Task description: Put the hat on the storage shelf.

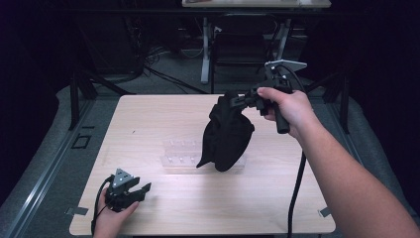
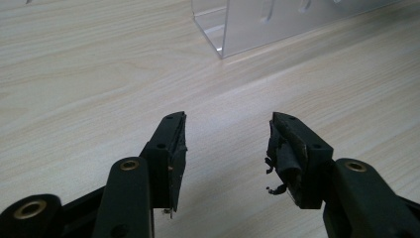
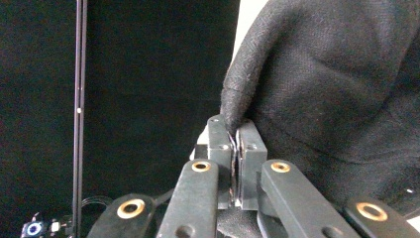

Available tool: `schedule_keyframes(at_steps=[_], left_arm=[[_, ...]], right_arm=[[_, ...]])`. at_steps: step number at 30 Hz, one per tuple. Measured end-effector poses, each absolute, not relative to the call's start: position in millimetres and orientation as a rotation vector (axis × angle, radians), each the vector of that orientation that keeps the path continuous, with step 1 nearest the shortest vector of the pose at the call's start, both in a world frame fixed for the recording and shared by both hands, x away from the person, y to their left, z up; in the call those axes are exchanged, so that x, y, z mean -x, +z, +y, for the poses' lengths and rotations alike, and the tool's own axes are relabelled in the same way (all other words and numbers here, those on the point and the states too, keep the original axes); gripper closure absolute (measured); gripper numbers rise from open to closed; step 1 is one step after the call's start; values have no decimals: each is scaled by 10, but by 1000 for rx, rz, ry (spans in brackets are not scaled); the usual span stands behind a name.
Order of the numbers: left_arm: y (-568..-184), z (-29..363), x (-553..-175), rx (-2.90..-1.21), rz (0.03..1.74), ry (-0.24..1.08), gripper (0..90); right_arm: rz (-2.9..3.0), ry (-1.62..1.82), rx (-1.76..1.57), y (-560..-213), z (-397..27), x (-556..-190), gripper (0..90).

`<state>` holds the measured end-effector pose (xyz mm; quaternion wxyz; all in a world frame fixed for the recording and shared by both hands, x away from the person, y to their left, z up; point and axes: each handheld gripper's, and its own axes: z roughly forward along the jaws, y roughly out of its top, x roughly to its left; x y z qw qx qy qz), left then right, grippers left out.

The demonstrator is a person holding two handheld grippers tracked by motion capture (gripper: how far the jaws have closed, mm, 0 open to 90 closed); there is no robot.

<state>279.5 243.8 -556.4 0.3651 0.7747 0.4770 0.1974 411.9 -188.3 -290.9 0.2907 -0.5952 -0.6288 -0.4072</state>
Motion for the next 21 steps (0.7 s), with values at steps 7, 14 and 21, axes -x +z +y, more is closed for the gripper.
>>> schedule_keyframes(at_steps=[7, 14, 21], left_arm=[[-5567, 2432, -2798, -1991, 1227, 507, 488], [-5567, 2426, -2796, -1995, 1224, 507, 488], [-5557, 2391, -2789, -1988, 1213, 510, 488]], right_arm=[[-1692, -1102, 1584, -2971, -1858, -4228, 879], [-1714, -1099, 1597, -3011, -1836, -4318, 879], [-1705, -1118, 1609, -3055, -1856, -4387, 878]])
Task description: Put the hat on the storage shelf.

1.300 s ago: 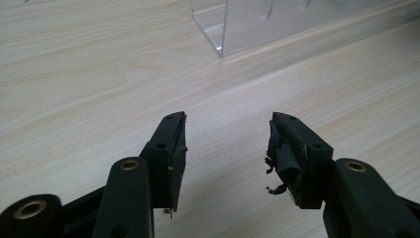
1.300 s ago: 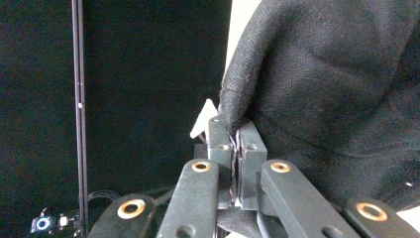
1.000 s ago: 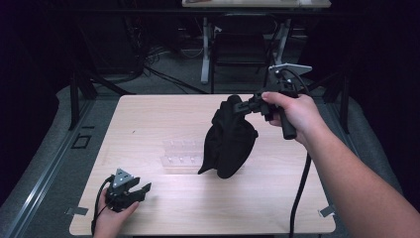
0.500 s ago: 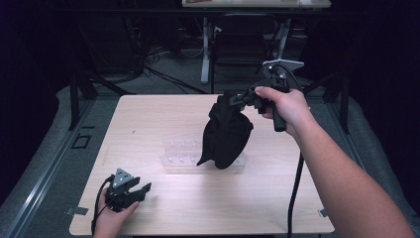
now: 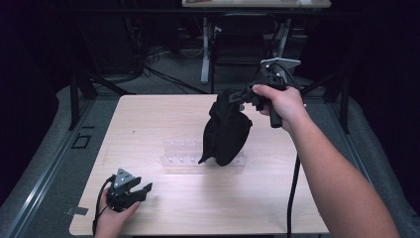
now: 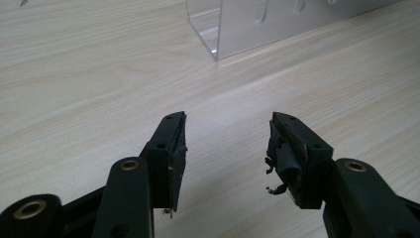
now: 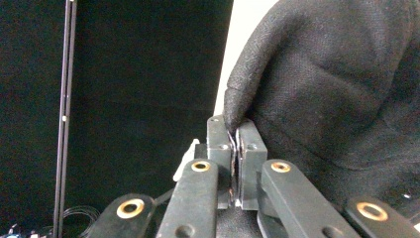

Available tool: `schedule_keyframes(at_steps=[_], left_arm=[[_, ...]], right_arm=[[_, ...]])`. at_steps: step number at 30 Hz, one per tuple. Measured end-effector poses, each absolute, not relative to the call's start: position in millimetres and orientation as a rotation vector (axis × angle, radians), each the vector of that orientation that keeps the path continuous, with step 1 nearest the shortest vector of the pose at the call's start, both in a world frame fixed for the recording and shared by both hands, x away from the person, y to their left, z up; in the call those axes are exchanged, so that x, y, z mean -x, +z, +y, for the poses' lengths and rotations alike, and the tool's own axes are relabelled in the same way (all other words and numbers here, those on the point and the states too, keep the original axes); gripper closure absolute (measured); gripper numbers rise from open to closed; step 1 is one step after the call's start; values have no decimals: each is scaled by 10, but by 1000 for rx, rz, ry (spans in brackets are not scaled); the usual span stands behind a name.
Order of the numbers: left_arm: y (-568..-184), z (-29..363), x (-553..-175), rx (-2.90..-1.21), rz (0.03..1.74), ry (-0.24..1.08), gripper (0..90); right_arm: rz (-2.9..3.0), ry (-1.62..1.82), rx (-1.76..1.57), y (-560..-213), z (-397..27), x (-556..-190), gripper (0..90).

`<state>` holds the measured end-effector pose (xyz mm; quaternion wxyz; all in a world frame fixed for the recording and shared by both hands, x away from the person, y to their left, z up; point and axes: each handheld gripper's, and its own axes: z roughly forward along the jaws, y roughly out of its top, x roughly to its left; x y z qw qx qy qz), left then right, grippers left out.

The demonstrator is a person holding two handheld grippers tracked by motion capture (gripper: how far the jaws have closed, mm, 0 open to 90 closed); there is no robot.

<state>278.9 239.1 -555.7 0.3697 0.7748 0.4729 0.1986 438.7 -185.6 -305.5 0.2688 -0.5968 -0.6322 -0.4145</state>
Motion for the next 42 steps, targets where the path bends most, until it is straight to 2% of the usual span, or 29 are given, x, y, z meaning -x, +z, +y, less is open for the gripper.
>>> schedule_keyframes(at_steps=[12, 24, 42], left_arm=[[-5427, 2253, -2770, -1965, 1162, 479, 484], [-5193, 2023, -2904, -1949, 1066, 479, 487], [-4834, 1461, -3070, -1961, 902, 462, 558]], right_arm=[[-1648, -1187, 1579, -3145, -1716, -4458, 874], [-1641, -1194, 1563, -3157, -1590, -4489, 872], [-1655, -1195, 1549, -3166, -1544, -4475, 868]])
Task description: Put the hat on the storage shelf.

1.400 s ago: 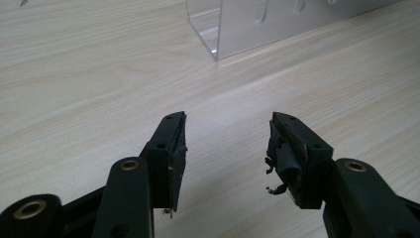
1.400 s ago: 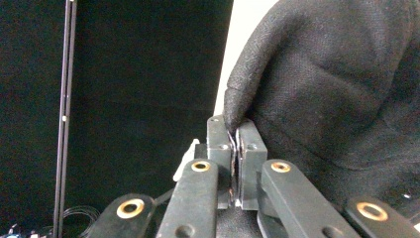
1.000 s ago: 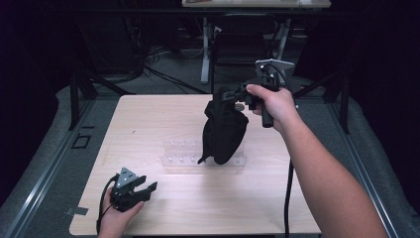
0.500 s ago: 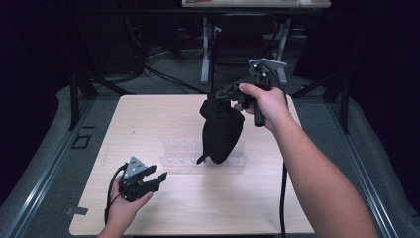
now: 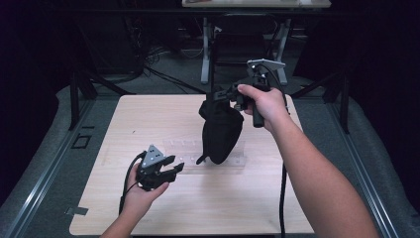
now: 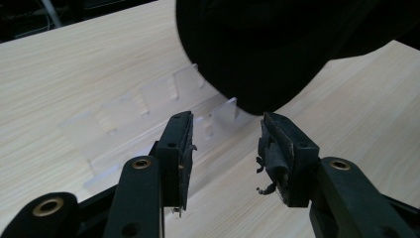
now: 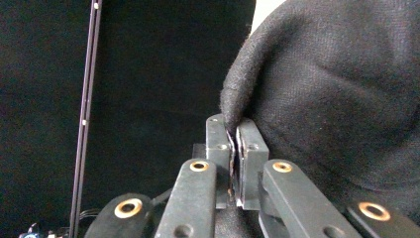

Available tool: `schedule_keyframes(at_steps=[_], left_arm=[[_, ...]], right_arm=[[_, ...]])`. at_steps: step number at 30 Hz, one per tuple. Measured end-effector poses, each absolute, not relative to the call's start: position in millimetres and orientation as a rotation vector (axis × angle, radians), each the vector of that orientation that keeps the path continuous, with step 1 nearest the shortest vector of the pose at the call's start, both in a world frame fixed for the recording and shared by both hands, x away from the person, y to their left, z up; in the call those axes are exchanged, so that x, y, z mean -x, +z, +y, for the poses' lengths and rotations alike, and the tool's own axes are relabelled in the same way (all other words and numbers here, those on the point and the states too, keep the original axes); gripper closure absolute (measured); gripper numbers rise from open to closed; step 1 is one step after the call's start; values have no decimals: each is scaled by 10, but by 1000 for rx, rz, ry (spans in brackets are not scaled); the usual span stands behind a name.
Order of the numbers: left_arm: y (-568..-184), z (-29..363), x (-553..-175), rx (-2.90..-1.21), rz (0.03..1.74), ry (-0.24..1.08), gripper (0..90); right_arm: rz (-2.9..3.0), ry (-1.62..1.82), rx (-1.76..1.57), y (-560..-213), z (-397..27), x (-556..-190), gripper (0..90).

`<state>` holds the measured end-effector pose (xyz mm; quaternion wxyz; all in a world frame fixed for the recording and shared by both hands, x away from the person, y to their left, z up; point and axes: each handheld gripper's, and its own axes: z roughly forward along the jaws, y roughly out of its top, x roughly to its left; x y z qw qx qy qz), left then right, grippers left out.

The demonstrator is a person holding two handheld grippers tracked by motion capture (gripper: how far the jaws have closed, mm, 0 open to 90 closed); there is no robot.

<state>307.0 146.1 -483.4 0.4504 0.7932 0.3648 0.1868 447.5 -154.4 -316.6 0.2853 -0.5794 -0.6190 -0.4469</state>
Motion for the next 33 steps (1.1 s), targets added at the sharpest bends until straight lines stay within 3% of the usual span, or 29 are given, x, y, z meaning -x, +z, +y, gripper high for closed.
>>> schedule_keyframes(at_steps=[21, 33], left_arm=[[-4674, 1024, -3113, -2019, 778, 459, 629], [-4726, 904, -3139, -2065, 726, 516, 798]], right_arm=[[-1654, -1205, 1549, -3170, -1536, -4472, 860], [-1649, -1214, 1550, -3168, -1532, -4469, 853]])
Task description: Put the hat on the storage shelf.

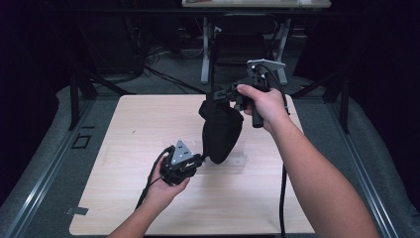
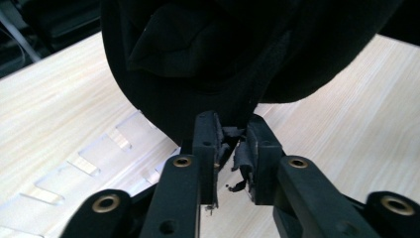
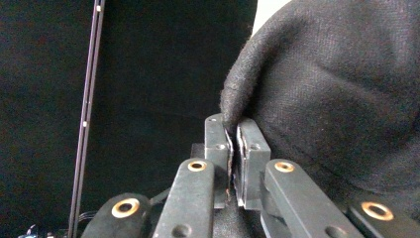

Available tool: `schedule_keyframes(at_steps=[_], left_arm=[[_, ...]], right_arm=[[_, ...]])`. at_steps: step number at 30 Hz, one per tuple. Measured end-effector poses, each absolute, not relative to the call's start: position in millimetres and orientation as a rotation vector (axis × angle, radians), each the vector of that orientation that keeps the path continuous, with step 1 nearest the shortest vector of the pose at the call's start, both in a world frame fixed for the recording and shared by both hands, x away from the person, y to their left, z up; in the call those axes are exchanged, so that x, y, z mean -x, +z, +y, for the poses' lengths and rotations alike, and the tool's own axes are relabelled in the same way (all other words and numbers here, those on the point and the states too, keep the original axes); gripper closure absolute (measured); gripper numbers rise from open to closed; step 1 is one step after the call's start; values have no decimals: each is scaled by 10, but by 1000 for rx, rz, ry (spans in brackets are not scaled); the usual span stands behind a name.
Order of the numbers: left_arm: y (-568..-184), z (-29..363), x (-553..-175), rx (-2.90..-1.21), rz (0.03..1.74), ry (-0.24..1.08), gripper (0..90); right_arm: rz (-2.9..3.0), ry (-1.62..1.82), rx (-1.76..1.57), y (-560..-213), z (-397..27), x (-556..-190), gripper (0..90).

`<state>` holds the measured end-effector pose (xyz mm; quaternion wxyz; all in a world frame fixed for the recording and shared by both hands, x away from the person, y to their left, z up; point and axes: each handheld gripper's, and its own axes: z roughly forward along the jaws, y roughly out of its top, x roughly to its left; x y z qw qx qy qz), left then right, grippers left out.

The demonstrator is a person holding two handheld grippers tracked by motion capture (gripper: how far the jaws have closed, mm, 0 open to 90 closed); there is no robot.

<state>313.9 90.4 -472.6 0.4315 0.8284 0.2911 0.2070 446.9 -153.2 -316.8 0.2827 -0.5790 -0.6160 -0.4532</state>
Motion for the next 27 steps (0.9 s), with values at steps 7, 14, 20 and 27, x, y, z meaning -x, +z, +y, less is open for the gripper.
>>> schedule_keyframes(at_steps=[7, 14, 20, 27], left_arm=[[-4728, 905, -3131, -2079, 712, 539, 821], [-4730, 910, -3128, -2083, 702, 555, 828], [-4732, 935, -3123, -2097, 702, 579, 843], [-4753, 953, -3106, -2111, 690, 602, 848]], right_arm=[[-1640, -1236, 1542, -3157, -1517, -4452, 800], [-1627, -1264, 1536, -3114, -1550, -4413, 750], [-1626, -1287, 1535, -3077, -1634, -4373, 745], [-1629, -1295, 1543, -3058, -1728, -4344, 745]])
